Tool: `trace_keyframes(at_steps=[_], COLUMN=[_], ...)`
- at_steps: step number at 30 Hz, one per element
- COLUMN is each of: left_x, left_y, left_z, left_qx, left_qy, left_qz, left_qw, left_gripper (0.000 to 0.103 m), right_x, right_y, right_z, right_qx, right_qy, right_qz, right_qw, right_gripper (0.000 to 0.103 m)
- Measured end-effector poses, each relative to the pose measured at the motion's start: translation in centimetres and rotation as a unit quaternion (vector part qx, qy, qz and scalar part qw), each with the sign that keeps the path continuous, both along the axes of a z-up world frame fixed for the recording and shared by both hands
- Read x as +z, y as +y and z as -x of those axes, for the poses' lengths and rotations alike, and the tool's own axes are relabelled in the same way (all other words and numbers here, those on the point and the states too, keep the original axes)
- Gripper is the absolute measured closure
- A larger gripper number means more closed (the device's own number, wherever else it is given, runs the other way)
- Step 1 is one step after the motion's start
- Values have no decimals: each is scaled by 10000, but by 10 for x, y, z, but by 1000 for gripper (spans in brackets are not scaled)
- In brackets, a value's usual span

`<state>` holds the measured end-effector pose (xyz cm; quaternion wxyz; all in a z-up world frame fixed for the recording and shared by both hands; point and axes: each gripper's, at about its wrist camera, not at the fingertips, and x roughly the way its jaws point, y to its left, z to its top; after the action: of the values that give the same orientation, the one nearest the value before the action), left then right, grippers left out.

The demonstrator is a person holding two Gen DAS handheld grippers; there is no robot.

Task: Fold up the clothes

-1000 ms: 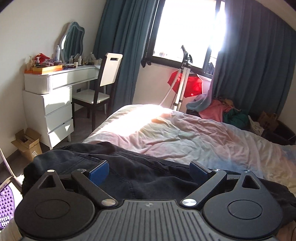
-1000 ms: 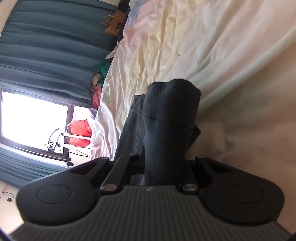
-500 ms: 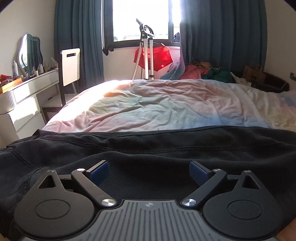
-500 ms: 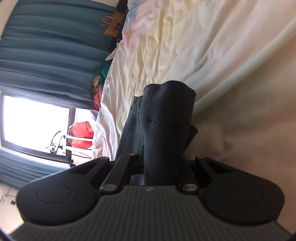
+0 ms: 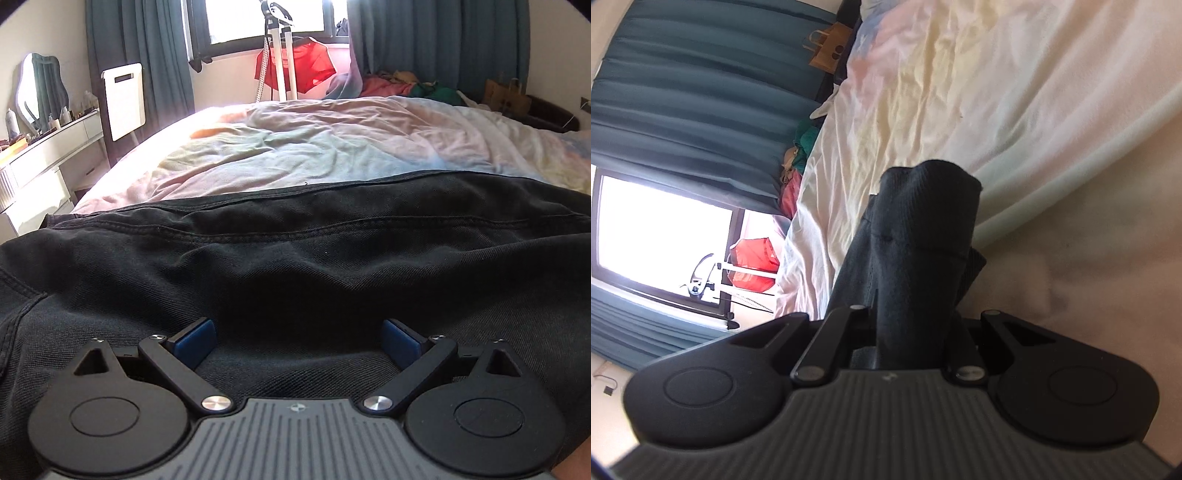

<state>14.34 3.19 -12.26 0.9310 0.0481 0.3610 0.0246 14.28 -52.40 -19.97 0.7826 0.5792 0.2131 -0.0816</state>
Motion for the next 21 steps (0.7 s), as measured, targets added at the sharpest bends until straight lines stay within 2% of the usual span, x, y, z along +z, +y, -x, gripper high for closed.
trace_keyframes(at_steps=[5, 10, 12, 18, 21], left_x=[-2, -1, -1, -3, -3], left_y=[-4, -3, -3, -4, -5], left_z=[-3, -6, -6, -5, -5], left_qx=[-47, -17, -28, -52, -49], left_qy=[57, 85, 80, 33, 37], left_qz=[-237, -243, -265, -262, -262], left_qw=[9997, 9997, 9996, 9996, 9996], left_gripper=[4, 3, 3, 3, 3], right_x=[24, 45, 49, 49, 57], right_y=[13, 26, 29, 30, 36], right_z=[-2, -3, -4, -4, -6], right_qx=[129, 216, 215, 194, 236], right_qy=[-61, -136, -116, -61, -91], right_qz=[712, 1399, 1574, 1684, 1941], right_qw=[9974, 9898, 9872, 9855, 9807], right_gripper=[91, 91, 91, 91, 91])
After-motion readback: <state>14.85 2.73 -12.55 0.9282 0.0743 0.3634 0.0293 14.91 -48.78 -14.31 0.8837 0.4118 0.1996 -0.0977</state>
